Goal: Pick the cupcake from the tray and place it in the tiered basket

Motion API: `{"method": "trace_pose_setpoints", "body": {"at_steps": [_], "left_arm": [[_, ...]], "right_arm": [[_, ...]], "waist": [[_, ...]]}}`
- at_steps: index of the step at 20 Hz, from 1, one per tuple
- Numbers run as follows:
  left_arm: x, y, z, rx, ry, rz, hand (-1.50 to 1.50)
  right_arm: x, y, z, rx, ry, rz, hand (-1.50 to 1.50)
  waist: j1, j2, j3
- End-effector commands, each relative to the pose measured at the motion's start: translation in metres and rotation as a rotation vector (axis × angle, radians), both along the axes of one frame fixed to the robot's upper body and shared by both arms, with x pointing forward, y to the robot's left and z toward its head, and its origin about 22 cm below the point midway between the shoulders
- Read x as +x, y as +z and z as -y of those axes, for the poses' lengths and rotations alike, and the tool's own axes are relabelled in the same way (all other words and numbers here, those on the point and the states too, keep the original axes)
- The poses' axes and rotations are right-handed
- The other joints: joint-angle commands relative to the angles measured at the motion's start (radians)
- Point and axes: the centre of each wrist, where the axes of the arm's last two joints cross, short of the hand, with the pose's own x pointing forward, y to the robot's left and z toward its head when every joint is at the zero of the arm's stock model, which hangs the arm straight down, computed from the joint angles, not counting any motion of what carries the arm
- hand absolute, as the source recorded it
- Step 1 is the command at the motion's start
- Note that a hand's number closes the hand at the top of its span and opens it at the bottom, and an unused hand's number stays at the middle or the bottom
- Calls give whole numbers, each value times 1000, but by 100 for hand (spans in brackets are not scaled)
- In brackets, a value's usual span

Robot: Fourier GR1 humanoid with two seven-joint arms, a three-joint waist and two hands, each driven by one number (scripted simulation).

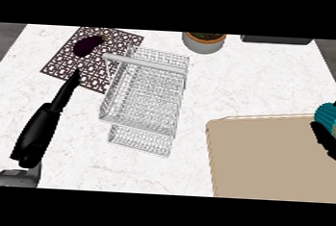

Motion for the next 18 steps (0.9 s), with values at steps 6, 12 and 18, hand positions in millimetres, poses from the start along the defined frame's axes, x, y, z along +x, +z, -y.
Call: {"method": "trace_pose_setpoints", "body": {"at_steps": [6, 12, 18], "left_arm": [[15, 9, -3, -6, -4, 3, 0], [4, -11, 9, 17, -23, -4, 0], [13, 5, 14, 0, -16, 11, 0]], "right_arm": [[3, 69, -85, 84, 94, 73, 150], [17, 107, -148, 110, 84, 20, 150], [66, 106, -199, 170, 117, -48, 150]], "waist": [[13, 2, -1], [16, 1, -1], [20, 5, 0]]}}
